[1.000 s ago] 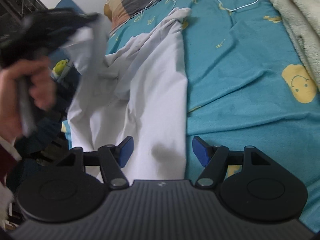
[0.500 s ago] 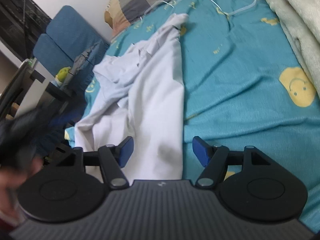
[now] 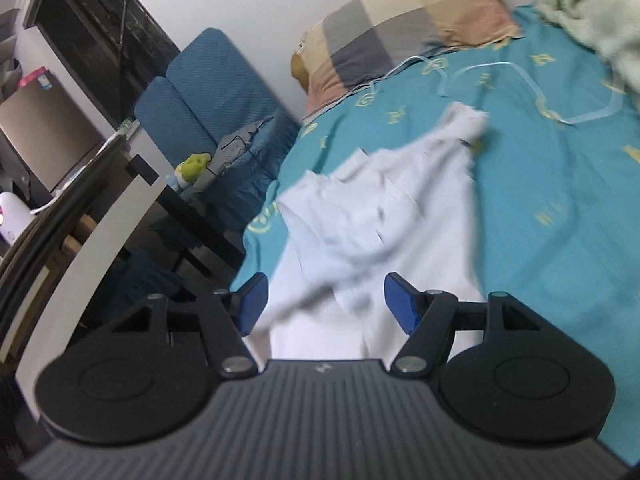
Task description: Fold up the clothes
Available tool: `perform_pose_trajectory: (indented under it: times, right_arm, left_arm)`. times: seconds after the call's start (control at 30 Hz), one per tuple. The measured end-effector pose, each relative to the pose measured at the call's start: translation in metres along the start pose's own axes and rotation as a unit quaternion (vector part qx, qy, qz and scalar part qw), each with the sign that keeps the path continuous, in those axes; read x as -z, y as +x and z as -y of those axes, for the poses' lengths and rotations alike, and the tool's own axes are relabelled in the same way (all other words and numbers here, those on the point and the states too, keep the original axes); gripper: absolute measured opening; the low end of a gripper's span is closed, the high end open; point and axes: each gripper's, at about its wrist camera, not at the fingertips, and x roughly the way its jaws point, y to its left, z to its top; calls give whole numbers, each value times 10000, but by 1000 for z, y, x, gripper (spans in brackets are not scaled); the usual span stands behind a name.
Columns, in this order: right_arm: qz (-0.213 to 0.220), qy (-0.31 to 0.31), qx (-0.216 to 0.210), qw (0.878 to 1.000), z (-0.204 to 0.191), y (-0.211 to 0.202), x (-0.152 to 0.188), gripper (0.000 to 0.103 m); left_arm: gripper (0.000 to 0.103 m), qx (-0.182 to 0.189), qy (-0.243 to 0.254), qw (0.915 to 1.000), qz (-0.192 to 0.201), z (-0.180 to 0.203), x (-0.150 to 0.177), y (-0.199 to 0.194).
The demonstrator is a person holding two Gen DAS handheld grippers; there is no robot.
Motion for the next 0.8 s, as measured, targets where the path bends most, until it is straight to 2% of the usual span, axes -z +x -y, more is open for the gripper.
perform_pose_trajectory:
  times: [0.1, 0.2, 0.33, 0.4, 0.47, 0.5, 0.53, 0.6, 0.67, 0.8]
  right_arm:
    - [-118, -34, 137, 9998, -2, 59, -32, 68]
    - [-261, 127, 395, 9988, 3, 124, -55, 67]
    - [-503, 283, 1098, 9923, 22, 196, -66, 59]
    - [-573, 169, 1261, 9902, 27, 215, -65, 55]
    - [-419, -188, 1133, 9925, 22, 221, -65, 41]
    - [-425, -356, 1020, 9932, 20, 223, -65, 16]
    - [-398, -432, 964, 9936, 19, 222, -65, 10]
    - [-275, -540, 850, 9945, 17, 216, -67, 7]
    - [80, -477, 856, 9952, 19, 202, -75, 7]
    - [862, -412, 1274, 9872, 28, 177, -91, 6]
  left_arm:
    - [68, -122, 71, 9999, 75, -5, 0, 1]
    - [68, -67, 36, 9999, 130, -7, 2, 2]
    - [68, 148, -18, 9999, 80, -6, 1, 15]
    - [68, 181, -86, 9998, -17, -9, 0, 25]
    - [68, 264, -175, 9994, -99, -11, -1, 33]
    - [68, 311, -222, 9992, -132, -13, -1, 36]
    - [68, 334, -258, 9990, -159, -13, -1, 38]
    - [68, 368, -299, 9987, -190, -14, 0, 39]
    - [68, 386, -335, 9985, -201, -14, 1, 38]
    - [68, 373, -370, 9985, -167, -14, 3, 34]
